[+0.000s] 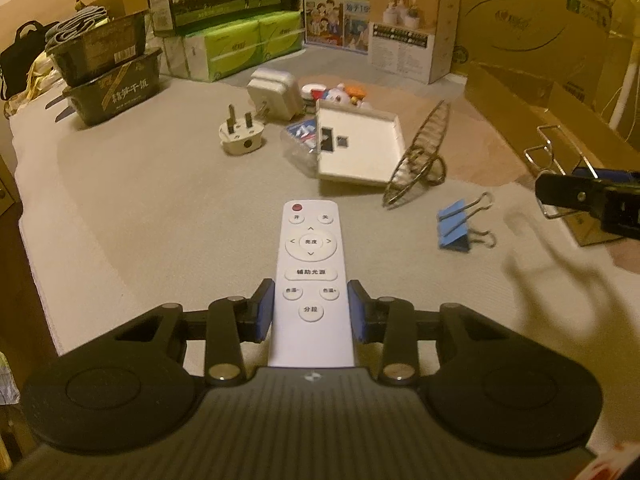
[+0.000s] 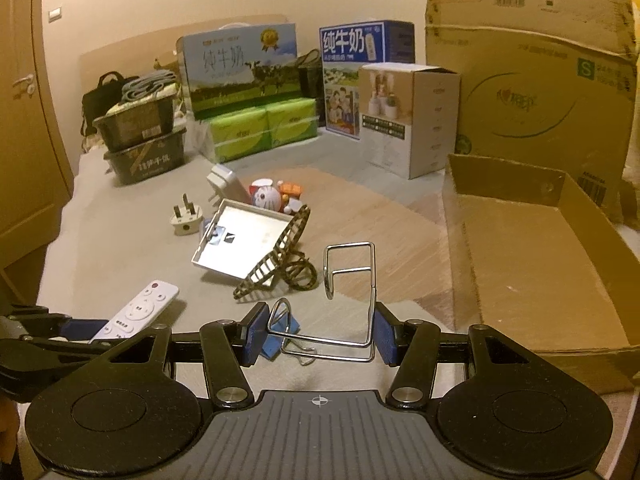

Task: Organize rigid objects
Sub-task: 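Carry the remote and wire stand with both tools over the cardboard box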

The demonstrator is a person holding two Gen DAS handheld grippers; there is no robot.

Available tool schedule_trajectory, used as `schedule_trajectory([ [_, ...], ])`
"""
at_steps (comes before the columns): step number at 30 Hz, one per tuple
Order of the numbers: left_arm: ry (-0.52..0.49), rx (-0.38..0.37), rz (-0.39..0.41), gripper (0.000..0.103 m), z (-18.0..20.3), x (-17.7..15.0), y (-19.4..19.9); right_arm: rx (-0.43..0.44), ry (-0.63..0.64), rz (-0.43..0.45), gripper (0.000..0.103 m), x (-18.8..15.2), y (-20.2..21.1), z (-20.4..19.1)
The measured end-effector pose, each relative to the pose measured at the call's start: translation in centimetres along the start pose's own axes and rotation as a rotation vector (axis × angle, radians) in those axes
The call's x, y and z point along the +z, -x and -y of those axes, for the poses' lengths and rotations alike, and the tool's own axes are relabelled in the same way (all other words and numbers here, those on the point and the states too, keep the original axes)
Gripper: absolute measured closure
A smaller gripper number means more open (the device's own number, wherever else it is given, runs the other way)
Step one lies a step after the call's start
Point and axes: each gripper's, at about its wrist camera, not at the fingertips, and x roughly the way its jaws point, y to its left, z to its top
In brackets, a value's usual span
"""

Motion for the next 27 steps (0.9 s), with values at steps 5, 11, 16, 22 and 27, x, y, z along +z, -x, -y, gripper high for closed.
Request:
schedule_trajectory([
  [5, -0.008, -0.032, 0.037, 0.068, 1.6, 1.4, 1.8, -0.019, -0.016, 0.035, 0.049, 0.4, 1.8, 1.2],
  [11, -0.043, -0.125, 0.083, 0.068, 5.8, 4.1, 2.8, -0.093, -0.062, 0.077, 0.049, 1.2, 4.2, 5.1],
  [16, -0.086, -0.207, 0.101, 0.068, 10.6, 6.0, 2.7, -0.157, -0.1, 0.092, 0.049, 1.7, 5.6, 9.5],
  [22, -0.089, -0.274, 0.099, 0.068, 16.1, 8.1, 1.5, -0.192, -0.132, 0.089, 0.048, 1.5, 6.4, 14.9],
  [27, -0.093, -0.298, 0.09, 0.068, 20.1, 9.6, -0.2, -0.206, -0.15, 0.079, 0.048, 1.5, 6.1, 18.7],
])
